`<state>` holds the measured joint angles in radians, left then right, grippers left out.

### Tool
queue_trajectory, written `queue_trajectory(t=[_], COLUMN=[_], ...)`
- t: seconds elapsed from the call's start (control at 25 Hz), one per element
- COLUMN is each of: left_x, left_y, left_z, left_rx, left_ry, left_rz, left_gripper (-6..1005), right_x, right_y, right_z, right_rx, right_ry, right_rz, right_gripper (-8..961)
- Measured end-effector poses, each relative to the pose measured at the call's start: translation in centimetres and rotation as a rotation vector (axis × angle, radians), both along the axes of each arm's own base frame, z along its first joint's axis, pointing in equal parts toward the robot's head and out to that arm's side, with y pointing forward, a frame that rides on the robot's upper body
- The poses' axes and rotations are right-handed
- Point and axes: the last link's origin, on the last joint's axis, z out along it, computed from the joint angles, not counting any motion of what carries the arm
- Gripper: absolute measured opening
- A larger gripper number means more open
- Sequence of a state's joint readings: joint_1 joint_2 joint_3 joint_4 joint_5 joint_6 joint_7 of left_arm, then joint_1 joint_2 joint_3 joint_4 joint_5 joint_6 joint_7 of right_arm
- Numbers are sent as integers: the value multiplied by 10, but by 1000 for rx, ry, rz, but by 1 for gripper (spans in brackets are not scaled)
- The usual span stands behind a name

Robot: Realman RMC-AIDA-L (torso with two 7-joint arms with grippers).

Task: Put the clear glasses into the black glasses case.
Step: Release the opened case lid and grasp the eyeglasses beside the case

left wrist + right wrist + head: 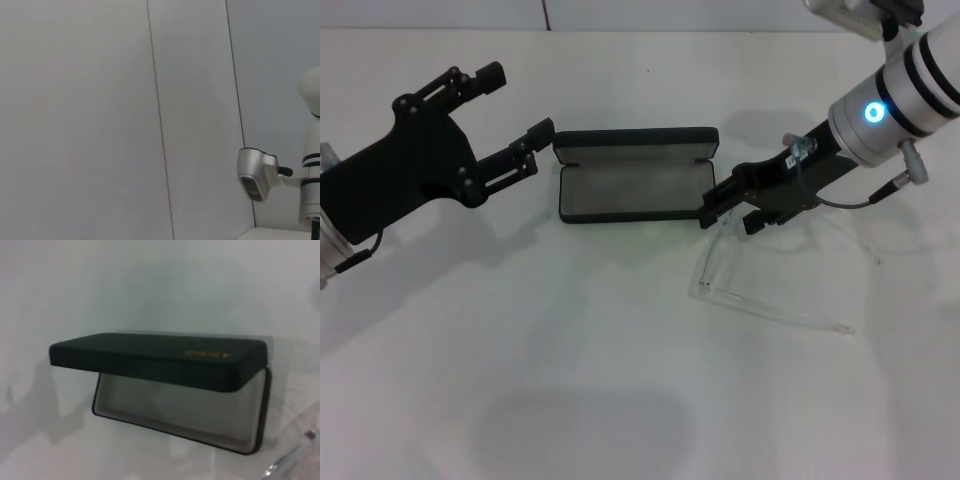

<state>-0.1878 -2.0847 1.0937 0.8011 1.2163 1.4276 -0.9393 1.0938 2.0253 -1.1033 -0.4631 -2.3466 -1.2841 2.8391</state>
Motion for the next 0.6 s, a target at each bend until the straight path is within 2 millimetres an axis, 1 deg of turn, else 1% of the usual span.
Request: queue_trajectory(t=[0.16,0.6], left_x=[-2,-2], left_y=[-1,0], left_z=[-3,-4], left_rx=[-3,-1], left_ry=[0,0], left_rz=[6,4], left_gripper=[771,770], right_x=[4,4], right_y=[1,3], right_z=[1,0], right_rx=[10,26], right_ry=[-2,-19], right_rz=[-6,11], right_gripper=[650,639])
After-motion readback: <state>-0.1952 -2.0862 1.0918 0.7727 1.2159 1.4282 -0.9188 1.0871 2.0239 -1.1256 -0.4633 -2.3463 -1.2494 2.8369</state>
